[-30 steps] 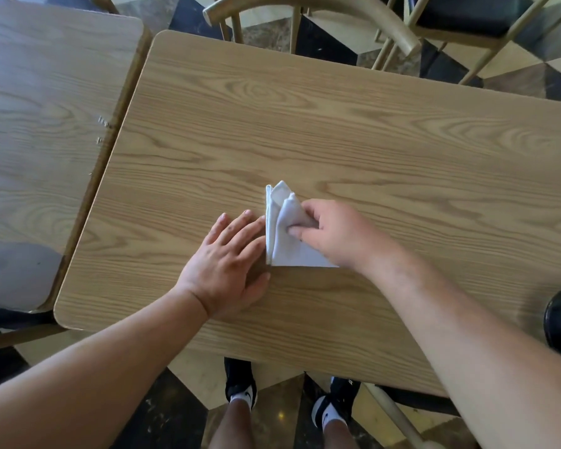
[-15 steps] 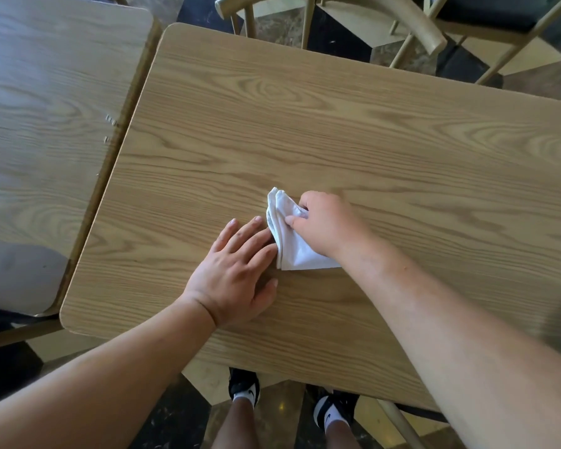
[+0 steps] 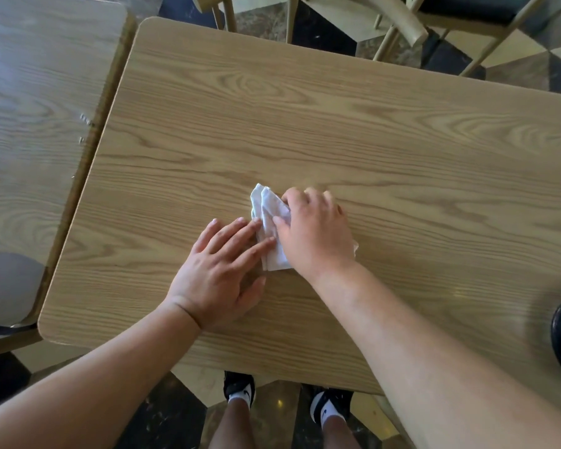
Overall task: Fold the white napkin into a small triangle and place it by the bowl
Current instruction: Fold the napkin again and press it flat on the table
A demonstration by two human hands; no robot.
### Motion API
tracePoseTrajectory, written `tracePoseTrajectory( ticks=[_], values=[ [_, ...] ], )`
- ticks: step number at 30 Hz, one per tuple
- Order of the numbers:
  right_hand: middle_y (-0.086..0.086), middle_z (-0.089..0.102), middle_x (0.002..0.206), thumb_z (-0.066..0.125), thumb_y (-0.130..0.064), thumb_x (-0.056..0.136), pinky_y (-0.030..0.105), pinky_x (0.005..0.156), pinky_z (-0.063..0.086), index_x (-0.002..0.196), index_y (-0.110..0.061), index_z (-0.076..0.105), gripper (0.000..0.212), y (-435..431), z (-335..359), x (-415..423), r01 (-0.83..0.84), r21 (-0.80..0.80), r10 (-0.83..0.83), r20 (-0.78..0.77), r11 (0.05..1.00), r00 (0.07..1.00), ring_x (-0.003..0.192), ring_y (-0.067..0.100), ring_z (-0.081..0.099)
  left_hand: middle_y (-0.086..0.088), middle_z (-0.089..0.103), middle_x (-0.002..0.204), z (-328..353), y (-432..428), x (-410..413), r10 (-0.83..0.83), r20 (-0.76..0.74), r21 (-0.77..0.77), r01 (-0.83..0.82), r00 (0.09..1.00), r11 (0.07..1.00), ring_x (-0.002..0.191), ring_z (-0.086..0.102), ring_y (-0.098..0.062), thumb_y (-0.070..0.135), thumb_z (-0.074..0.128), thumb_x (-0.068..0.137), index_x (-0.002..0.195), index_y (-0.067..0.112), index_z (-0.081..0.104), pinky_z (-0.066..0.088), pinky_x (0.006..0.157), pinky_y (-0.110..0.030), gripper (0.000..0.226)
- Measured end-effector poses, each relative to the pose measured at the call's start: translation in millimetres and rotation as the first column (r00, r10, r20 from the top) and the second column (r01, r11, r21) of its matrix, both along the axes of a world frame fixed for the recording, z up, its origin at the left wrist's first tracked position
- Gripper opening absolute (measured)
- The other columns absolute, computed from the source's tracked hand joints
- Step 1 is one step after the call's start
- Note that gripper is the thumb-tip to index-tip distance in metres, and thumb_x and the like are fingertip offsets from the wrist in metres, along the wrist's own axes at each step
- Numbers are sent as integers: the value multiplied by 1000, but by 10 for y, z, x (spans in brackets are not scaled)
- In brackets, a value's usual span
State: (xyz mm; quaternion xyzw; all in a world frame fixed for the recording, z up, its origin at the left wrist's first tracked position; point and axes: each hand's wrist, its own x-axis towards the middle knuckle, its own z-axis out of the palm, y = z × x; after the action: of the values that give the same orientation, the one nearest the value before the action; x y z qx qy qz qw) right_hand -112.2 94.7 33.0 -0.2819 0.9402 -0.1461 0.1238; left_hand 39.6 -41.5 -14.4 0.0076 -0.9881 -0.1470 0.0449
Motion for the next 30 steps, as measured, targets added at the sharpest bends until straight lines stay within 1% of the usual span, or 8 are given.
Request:
tracePoseTrajectory(
  ticks=[2,4,6,8,13,24,27,30],
  values=[
    [9,67,118,69,-24,89,51,99,46,122,-14,64,34,44,-13,132,5,-146,-26,-142,989,990,117,38,58,-7,44,166,-4,6,-1,5,10,-17,-5,1000,1000,153,42,-30,47,64,92,151,28,56,28,126,-59,62],
    [12,60,141,56,-27,97,53,118,36,142,-11,55,48,85,-51,305,-68,-229,39,-126,971,991,139,38,48,-7,47,164,-7,3,4,8,-1,-29,-8,1000,1000,152,44,-30,47,64,93,146,24,62,28,126,-58,58],
    [12,44,161,43,-35,105,58,126,21,158,-11,37,59,149,-149,473,-153,-153,145,-60,976,988,154,38,31,-6,50,162,-6,4,1,12,-12,-28,-13,1000,1000,151,45,-30,51,63,95,139,22,67,28,126,-56,53],
    [11,29,170,31,-44,109,59,128,13,165,-14,21,65,274,-274,506,-153,-33,153,-19,988,988,159,38,18,-6,49,163,-9,7,-7,16,-4,-30,-16,1000,999,151,45,-30,52,63,94,141,26,66,28,126,-57,55],
    [4,22,172,26,-42,109,56,129,11,164,-15,28,61,794,-456,103,14,72,-10,-60,997,998,160,31,16,-4,45,165,10,-2,-19,14,27,-21,-13,1000,1000,152,43,-30,49,65,88,151,32,57,28,125,-59,66],
    [2,24,172,28,-39,106,55,129,13,162,-19,33,59,954,-502,-29,16,104,0,-154,994,988,160,27,18,-5,46,165,-5,17,-19,19,36,-18,-18,999,1000,153,43,-30,52,64,90,148,28,61,28,125,-60,63],
    [2,25,172,30,-39,106,55,129,13,162,-20,34,59,944,-511,-33,22,105,-4,-167,994,986,160,28,19,-7,54,158,0,56,-30,60,-3,-11,-60,998,998,148,49,-33,59,59,95,137,25,70,29,125,-60,55],
    [1,24,172,30,-39,105,55,129,13,162,-20,34,60,942,-515,-39,23,116,-3,-165,993,986,160,27,19,-10,67,139,55,196,-170,132,-126,-43,-139,983,989,139,56,-38,49,62,99,107,20,81,29,123,-64,36]
  ],
)
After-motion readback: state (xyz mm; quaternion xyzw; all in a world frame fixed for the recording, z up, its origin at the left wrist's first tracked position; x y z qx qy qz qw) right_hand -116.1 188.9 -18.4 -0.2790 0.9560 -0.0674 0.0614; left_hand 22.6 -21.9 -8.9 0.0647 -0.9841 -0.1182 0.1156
